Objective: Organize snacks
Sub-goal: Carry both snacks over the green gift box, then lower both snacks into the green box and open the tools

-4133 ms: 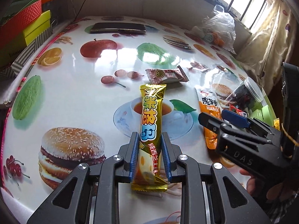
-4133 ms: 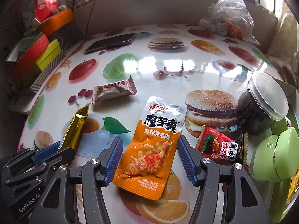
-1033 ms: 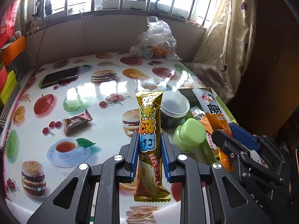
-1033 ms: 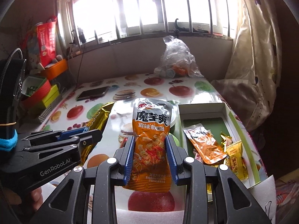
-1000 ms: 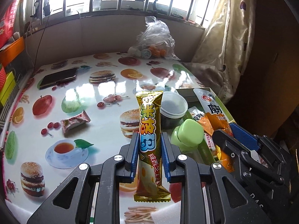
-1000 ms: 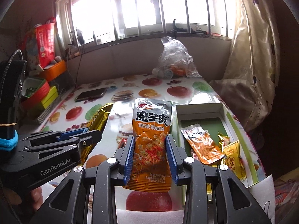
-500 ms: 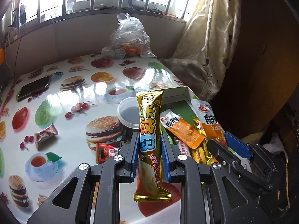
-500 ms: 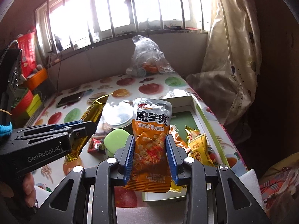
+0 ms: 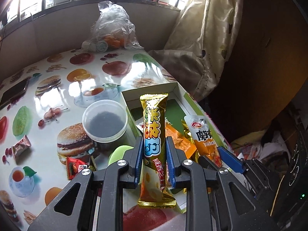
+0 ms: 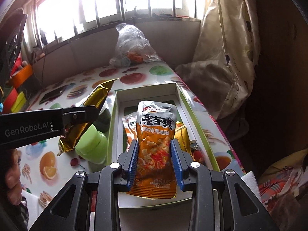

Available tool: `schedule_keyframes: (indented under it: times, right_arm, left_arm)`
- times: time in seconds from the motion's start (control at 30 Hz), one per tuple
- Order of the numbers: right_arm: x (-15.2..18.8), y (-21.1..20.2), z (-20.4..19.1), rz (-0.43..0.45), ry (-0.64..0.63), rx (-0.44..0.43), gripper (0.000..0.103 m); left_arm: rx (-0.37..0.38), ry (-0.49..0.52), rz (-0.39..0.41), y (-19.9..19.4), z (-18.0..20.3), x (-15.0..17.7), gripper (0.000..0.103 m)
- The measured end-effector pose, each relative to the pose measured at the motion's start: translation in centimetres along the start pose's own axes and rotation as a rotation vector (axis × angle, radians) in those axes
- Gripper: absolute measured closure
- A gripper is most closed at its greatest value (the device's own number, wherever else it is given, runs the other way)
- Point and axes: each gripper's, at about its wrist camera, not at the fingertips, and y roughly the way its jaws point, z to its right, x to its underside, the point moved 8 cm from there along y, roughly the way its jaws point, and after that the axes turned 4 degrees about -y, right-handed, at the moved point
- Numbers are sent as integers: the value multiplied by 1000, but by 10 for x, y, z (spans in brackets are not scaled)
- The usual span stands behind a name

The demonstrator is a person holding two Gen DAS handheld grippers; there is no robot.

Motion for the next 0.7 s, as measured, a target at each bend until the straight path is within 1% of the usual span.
schedule_keyframes:
  times: [0.2,0.47,0.7]
  right_arm:
    - [8,10,9,-23,6,8,71]
    - [13,14,18,-29,-8,38,70]
    - [15,15,22,-29,-15,39,69]
  left_arm:
    - [-2,14,-46,21,8,6,79]
    - [-2,36,-68,35,17,8,79]
    - [-9,50,-97,47,26,14,79]
